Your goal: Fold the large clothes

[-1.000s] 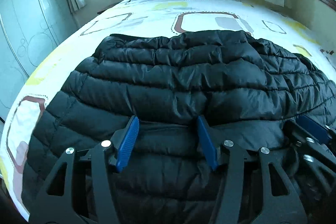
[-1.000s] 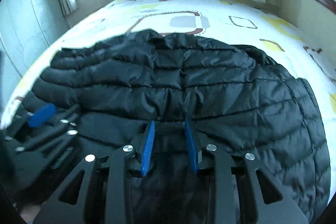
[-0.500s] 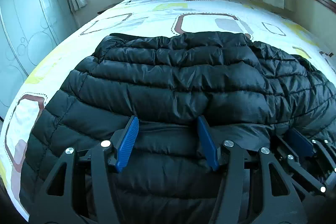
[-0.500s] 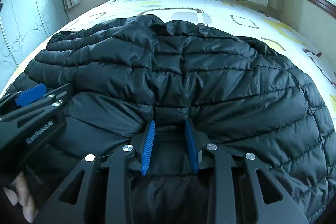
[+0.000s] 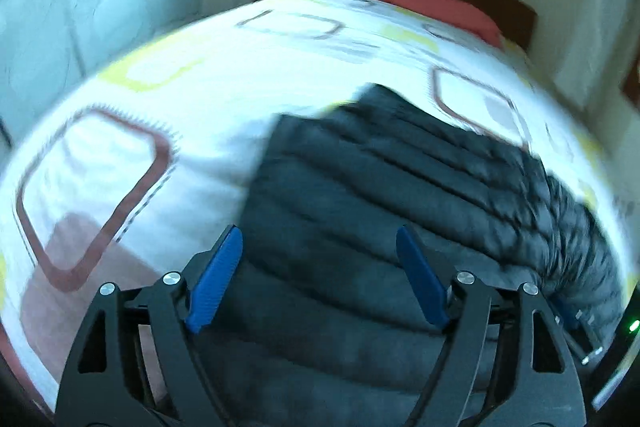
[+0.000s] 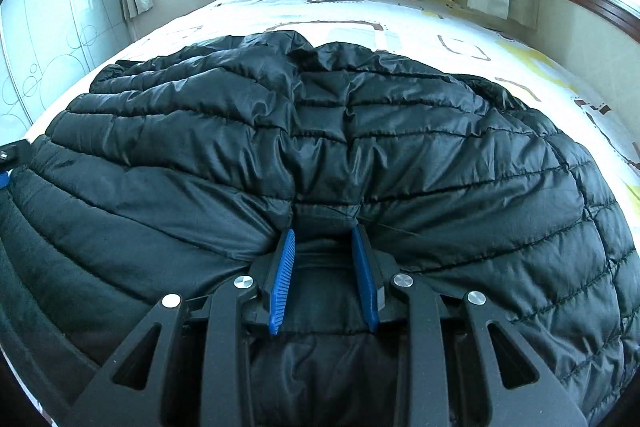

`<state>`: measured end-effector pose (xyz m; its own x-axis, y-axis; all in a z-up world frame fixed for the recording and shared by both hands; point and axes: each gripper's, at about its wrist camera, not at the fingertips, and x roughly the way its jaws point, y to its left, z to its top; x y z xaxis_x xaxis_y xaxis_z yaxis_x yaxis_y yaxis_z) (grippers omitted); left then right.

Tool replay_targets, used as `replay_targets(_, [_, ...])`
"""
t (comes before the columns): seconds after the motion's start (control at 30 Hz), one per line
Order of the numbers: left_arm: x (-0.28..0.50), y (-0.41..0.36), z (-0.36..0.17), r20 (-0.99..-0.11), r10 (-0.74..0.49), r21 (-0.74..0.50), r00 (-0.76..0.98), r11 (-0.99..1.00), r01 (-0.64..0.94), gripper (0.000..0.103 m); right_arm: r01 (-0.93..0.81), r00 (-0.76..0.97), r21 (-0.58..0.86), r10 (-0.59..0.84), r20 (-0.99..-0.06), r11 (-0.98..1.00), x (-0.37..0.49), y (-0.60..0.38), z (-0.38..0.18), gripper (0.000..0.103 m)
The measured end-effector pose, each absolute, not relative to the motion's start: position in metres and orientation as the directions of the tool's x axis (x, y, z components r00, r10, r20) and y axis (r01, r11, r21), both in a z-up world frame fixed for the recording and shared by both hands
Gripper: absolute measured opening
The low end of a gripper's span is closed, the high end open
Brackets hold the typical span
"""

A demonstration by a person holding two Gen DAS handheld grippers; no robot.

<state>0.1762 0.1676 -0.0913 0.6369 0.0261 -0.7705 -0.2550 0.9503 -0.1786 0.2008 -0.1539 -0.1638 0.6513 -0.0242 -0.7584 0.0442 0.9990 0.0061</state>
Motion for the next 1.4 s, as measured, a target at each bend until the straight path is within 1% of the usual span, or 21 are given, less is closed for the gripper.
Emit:
replay_targets(0.07, [0.174, 0.197, -0.101, -0.789, -0.039, -0.277, 0.613, 0.914, -0.298, 0.082, 0.044, 0.651, 0.007, -0.023, -0.759, 0.999, 0.201, -0.154, -0.164, 0.031])
replay_targets(0.13, [0.172, 0.230, -0.120, -0.785, -0.151, -0.425, 0.601, 0.836, -0.346, 0.082, 0.044, 0.651, 0.007, -0.023, -0.759, 0.999, 0.201, -0.154, -0.164, 0.031])
replay_targets(0.23, [0.177, 0.250, -0.141, -0.730, -0.330, -0.603, 0.598, 0.722, -0.338, 0.082, 0.043, 0.651, 0.007, -0.023, -0.759, 0.999, 0.201, -0.154, -0.164, 0.031])
replay_targets(0.3, [0.187, 0.253, -0.155, -0.692, -0.436, -0.685, 0.576, 0.649, -0.331, 0.084, 0.044, 0.651, 0.008, -0.023, -0.759, 0.999, 0.201, -0.154, -0.164, 0.031])
replay_targets(0.4, [0.194, 0.255, -0.161, -0.663, -0.459, -0.714, 0.591, 0.627, -0.313, 0.087, 0.044, 0.651, 0.006, -0.024, -0.758, 0.999, 0.200, -0.153, -0.164, 0.031])
replay_targets(0.47, [0.197, 0.250, -0.161, -0.665, -0.457, -0.708, 0.590, 0.638, -0.304, 0.086, 0.044, 0.652, 0.004, -0.026, -0.758, 0.999, 0.201, -0.153, -0.164, 0.031])
replay_targets(0.5, [0.199, 0.246, -0.160, -0.660, -0.468, -0.712, 0.588, 0.638, -0.292, 0.082, 0.045, 0.652, 0.002, -0.028, -0.758, 0.999, 0.201, -0.153, -0.164, 0.031])
replay_targets(0.57, [0.199, 0.241, -0.162, -0.644, -0.494, -0.736, 0.584, 0.610, -0.295, 0.067, 0.045, 0.653, 0.001, -0.029, -0.757, 0.999, 0.200, -0.152, -0.163, 0.031])
replay_targets(0.6, [0.198, 0.240, -0.163, -0.636, -0.496, -0.743, 0.592, 0.600, -0.296, 0.063, 0.045, 0.653, 0.001, -0.029, -0.757, 0.999, 0.200, -0.152, -0.163, 0.031])
replay_targets(0.63, [0.196, 0.236, -0.163, -0.624, -0.500, -0.754, 0.601, 0.589, -0.293, 0.057, 0.045, 0.653, 0.002, -0.028, -0.757, 0.999, 0.200, -0.152, -0.164, 0.031])
replay_targets(0.67, [0.194, 0.235, -0.161, -0.617, -0.493, -0.759, 0.613, 0.580, -0.296, 0.053, 0.045, 0.653, 0.002, -0.028, -0.757, 0.999, 0.200, -0.152, -0.164, 0.031])
replay_targets(0.73, [0.190, 0.230, -0.161, -0.627, -0.469, -0.743, 0.623, 0.599, -0.297, 0.052, 0.045, 0.653, -0.001, -0.030, -0.757, 0.999, 0.200, -0.151, -0.164, 0.031])
replay_targets(0.77, [0.193, 0.226, -0.163, -0.647, -0.443, -0.715, 0.621, 0.636, -0.292, 0.055, 0.045, 0.652, 0.000, -0.030, -0.757, 0.999, 0.201, -0.152, -0.164, 0.031])
replay_targets(0.83, [0.193, 0.223, -0.167, -0.653, -0.431, -0.705, 0.622, 0.645, -0.294, 0.057, 0.046, 0.653, 0.000, -0.030, -0.757, 0.999, 0.200, -0.152, -0.164, 0.031])
replay_targets(0.9, [0.191, 0.223, -0.164, -0.646, -0.431, -0.711, 0.630, 0.639, -0.292, 0.048, 0.046, 0.653, 0.000, -0.030, -0.757, 0.999, 0.200, -0.152, -0.164, 0.031])
replay_targets(0.97, [0.187, 0.222, -0.155, -0.631, -0.433, -0.720, 0.643, 0.636, -0.277, 0.033, 0.046, 0.653, -0.001, -0.030, -0.756, 0.999, 0.200, -0.152, -0.164, 0.031])
replay_targets(1.03, [0.182, 0.218, -0.143, -0.620, -0.419, -0.716, 0.663, 0.647, -0.260, 0.028, 0.046, 0.655, 0.008, -0.024, -0.755, 0.999, 0.199, -0.153, -0.163, 0.031])
replay_targets(1.13, [0.178, 0.210, -0.122, -0.600, -0.396, -0.704, 0.695, 0.673, -0.225, 0.024, 0.045, 0.661, 0.046, 0.004, -0.751, 0.998, 0.198, -0.160, -0.156, 0.031])
replay_targets(1.2, [0.177, 0.203, -0.110, -0.592, -0.388, -0.692, 0.707, 0.693, -0.199, 0.024, 0.051, 0.668, 0.111, 0.048, -0.742, 0.993, 0.195, -0.173, -0.147, 0.032])
replay_targets(1.33, [0.177, 0.194, -0.096, -0.584, -0.386, -0.684, 0.714, 0.708, -0.176, 0.023, 0.120, 0.728, 0.180, 0.037, -0.684, 0.976, 0.180, -0.215, -0.119, 0.047])
replay_targets(1.4, [0.177, 0.191, -0.093, -0.581, -0.391, -0.689, 0.714, 0.703, -0.175, 0.023, 0.167, 0.755, 0.194, 0.002, -0.656, 0.967, 0.171, -0.245, -0.105, 0.050])
